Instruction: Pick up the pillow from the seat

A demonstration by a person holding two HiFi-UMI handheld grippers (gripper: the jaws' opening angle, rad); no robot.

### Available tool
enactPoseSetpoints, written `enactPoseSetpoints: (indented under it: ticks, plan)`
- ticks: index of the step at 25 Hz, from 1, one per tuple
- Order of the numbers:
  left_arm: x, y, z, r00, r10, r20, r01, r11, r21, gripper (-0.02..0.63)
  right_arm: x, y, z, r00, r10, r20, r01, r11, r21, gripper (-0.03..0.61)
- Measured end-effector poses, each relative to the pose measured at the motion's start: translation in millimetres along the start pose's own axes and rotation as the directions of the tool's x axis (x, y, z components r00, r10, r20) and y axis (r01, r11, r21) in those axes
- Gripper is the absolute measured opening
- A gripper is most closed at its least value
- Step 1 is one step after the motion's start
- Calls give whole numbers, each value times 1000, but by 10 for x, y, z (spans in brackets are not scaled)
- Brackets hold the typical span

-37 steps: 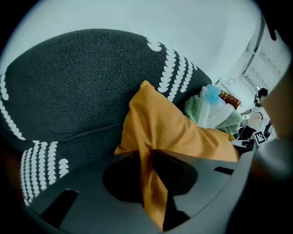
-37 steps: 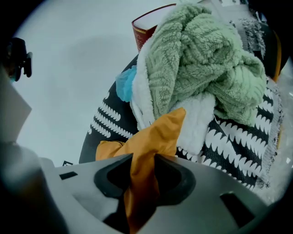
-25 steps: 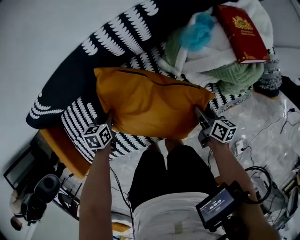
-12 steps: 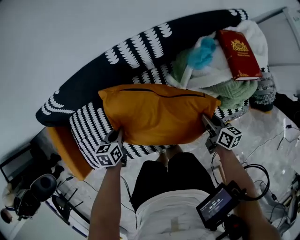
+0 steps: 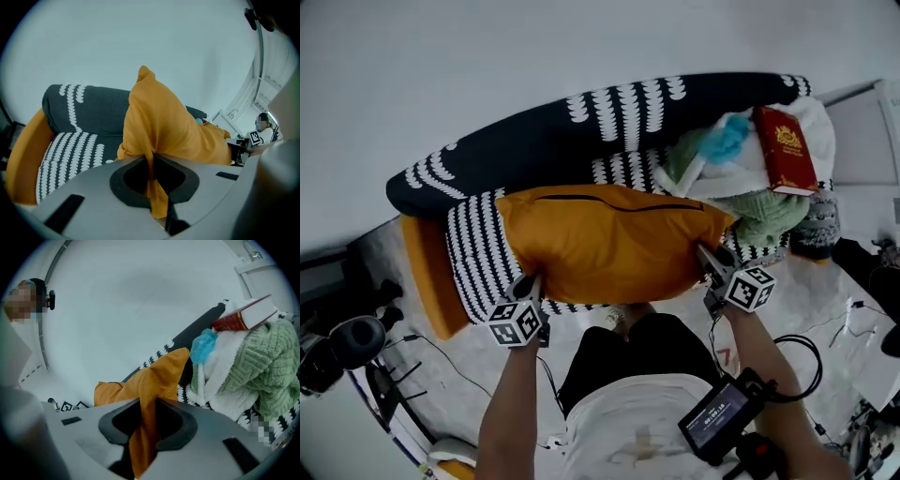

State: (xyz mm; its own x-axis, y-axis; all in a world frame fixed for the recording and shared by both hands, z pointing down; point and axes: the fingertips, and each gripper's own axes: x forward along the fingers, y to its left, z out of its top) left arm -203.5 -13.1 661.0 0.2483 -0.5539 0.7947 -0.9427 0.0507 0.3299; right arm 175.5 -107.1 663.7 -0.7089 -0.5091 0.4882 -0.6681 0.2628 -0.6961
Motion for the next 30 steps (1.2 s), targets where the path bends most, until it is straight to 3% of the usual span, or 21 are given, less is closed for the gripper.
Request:
enactPoseSetpoints:
  ticks: [11, 21, 30]
  plan:
    - [-848, 60, -235, 982, 47, 181, -23, 991, -131, 34, -102, 859, 297, 995, 97, -3, -95, 976, -195, 98]
    - [-1470, 30, -256, 945, 48, 322, -5, 991, -134, 34, -405, 1496, 383, 986, 163, 43, -142, 943, -301, 98]
    - [-2032, 47, 21, 891, 32, 452, -3, 998, -64, 34, -596, 2125, 649, 967, 229, 110, -165, 896, -413, 98]
